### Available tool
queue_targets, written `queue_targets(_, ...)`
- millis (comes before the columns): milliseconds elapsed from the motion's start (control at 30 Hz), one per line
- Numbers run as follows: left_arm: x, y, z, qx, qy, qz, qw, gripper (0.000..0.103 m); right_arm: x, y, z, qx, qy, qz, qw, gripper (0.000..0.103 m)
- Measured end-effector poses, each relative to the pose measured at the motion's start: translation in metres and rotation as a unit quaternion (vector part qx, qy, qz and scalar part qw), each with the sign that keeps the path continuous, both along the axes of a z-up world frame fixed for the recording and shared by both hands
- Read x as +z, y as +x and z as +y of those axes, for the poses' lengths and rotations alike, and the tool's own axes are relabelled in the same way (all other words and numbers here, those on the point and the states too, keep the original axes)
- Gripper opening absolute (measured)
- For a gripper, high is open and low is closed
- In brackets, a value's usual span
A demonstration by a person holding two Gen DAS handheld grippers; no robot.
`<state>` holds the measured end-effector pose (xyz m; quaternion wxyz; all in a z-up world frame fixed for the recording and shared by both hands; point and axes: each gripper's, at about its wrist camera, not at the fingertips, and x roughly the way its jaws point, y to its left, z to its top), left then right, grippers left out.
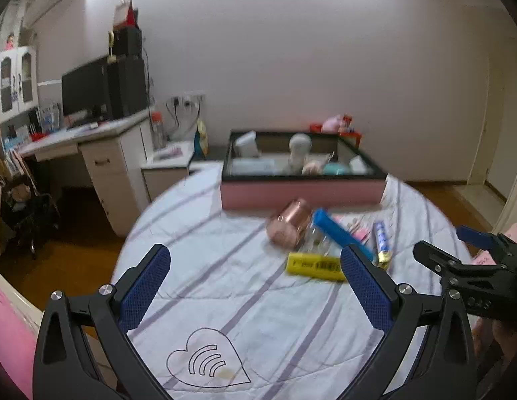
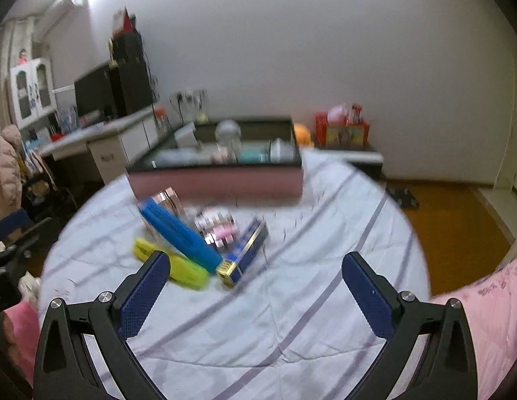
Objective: Organize rigid objects
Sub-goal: 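Withdraw both open tools back over the bed, then grasp the copper canister with the left tool while the right tool grasps the blue battery pack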
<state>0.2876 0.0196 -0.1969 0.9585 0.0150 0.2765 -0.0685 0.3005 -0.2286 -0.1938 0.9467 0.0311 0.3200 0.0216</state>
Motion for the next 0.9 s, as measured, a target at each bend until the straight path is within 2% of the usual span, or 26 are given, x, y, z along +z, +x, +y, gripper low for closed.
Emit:
queue_targets(233, -0.023, 0.025, 0.004, -0.001, 0.007, 0.038, 0.9993, 0.103, -0.038, 0.048, 0.007, 0.003, -0.034, 0.085, 0.996, 0.103)
queue_targets(367, -0.028, 0.036, 0.005, -0.006, 0.007, 0.052, 0.9986, 0.103, -0.046, 0.064, 0.001, 0.007, -0.021, 0.107, 0.994, 0.1)
queue_targets(400, -0.029, 0.037, 0.005, -0.008, 0.007, 0.054, 0.9985, 0.103, -0.047, 0.066, 0.0, 0.008, -0.022, 0.11, 0.994, 0.096)
queue_targets(467, -0.033, 0.042, 0.004, -0.012, 0.007, 0.061, 0.998, 0.103, -0.047, 0.067, -0.005, 0.005, -0.023, 0.114, 0.993, 0.074)
queue_targets(533, -0.037, 0.047, 0.003, -0.014, 0.005, 0.066, 0.9977, 0.103, -0.047, 0.067, -0.013, 0.0, -0.021, 0.118, 0.993, 0.062)
queue_targets(667, -0.044, 0.065, 0.001, -0.019, 0.012, 0.081, 0.9964, 0.103, -0.046, 0.069, -0.014, 0.011, -0.025, 0.119, 0.993, 0.055)
queue_targets(800, -0.044, 0.08, -0.003, -0.027, 0.027, 0.088, 0.9954, 0.103, -0.047, 0.081, -0.01, 0.027, -0.031, 0.122, 0.992, 0.055)
queue_targets(833, -0.044, 0.084, -0.005, -0.028, 0.029, 0.089, 0.9952, 0.103, -0.047, 0.085, -0.009, 0.03, -0.034, 0.124, 0.991, 0.052)
queue_targets(867, -0.044, 0.088, -0.007, -0.031, 0.029, 0.091, 0.9949, 0.103, -0.047, 0.088, -0.007, 0.039, -0.036, 0.124, 0.991, 0.036)
queue_targets(900, -0.043, 0.093, -0.008, -0.035, 0.025, 0.094, 0.9946, 0.103, -0.047, 0.091, -0.005, 0.051, -0.034, 0.126, 0.99, 0.03)
